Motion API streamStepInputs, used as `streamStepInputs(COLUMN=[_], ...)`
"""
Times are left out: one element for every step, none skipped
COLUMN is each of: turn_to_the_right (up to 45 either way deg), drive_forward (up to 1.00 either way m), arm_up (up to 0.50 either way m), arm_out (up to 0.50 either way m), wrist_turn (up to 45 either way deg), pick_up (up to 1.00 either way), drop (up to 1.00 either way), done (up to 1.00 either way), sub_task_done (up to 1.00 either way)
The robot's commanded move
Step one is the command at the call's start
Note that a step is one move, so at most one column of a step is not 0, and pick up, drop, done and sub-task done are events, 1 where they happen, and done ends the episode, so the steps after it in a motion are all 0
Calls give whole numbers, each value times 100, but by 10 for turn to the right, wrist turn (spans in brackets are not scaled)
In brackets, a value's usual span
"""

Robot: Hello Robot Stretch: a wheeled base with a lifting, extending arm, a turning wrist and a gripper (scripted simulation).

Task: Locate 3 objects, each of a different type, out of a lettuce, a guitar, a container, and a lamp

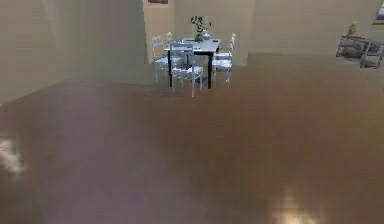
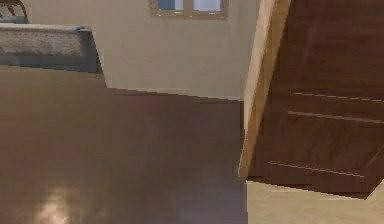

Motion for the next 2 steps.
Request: streamStepInputs(turn_to_the_right=[-330,0], drive_forward=[0,45], arm_up=[0,0], arm_out=[0,0], wrist_turn=[0,0], pick_up=[0,0], drop=[0,0], done=[0,0], sub_task_done=[0,0])
